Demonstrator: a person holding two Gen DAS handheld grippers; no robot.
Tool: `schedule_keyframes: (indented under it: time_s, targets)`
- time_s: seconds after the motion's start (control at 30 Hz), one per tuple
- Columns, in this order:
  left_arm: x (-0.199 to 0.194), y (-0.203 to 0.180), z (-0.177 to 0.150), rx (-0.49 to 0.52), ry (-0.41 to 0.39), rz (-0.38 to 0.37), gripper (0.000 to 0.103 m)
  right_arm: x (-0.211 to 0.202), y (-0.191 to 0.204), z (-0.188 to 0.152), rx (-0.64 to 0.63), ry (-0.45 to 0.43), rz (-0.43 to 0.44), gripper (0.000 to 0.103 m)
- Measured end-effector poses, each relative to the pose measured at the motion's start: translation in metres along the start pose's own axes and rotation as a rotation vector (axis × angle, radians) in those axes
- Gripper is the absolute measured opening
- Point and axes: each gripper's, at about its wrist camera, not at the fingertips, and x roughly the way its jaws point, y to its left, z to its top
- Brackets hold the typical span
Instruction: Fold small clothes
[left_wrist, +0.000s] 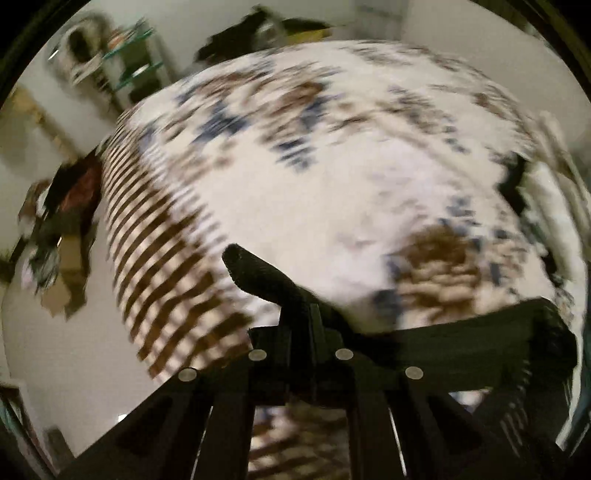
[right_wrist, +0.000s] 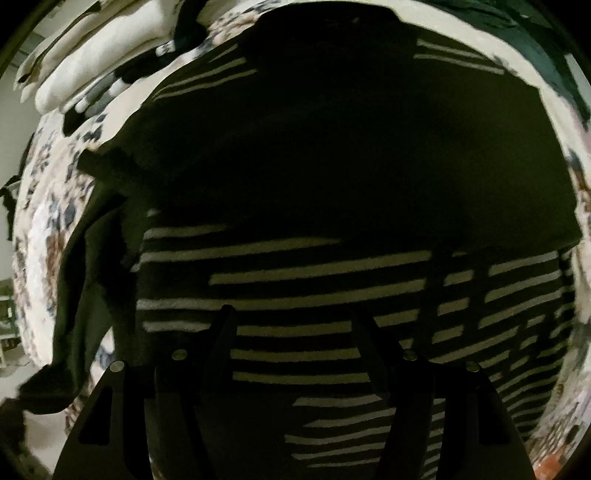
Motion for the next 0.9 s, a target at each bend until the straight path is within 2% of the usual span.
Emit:
schedule_keyframes:
  time_s: [0.13,0.2,0.33,0.47,0.67,0.8,0.9]
  targets:
    - [-0.025,-0.071,0.006,0.131,-0.057,-0.057,0.005,-0.007,-0.016,0.013,0.03,-0.03,-0.066,0.067]
    - [-0.034,-0.113,0.004,0.197,-0.072,-0.096,0.005,-0.01,-0.031,0.02,0.07,-0.039,-0.049,0.078]
    - [-0.049,-0.204,-0.018,0.327,-0.075,-0.198,0.005,-0.019,-0.074,0.029,0.138,-0.063,-0.039,0.08]
    - [-0.069,-0.318,-0.073,0.503,-0.051,-0.329,0.005,-0.036,-0.131,0.027,0.209,-0.09,-0.052,0.08]
    - [-0.11,-0.456,-0.176,0.72,0.01,-0.525,0.005,-0.05,-0.238,-0.003,0.325,-0.092,-0.095,0.08]
    - [-0.126,-0.504,-0.226,0.811,0.072,-0.586,0.009,-0.054,-0.293,-0.021,0.394,-0.071,-0.096,0.08]
    - [-0.121,-0.518,-0.232,0.812,0.106,-0.598,0.01,-0.06,-0.322,-0.033,0.417,-0.075,-0.071,0.08]
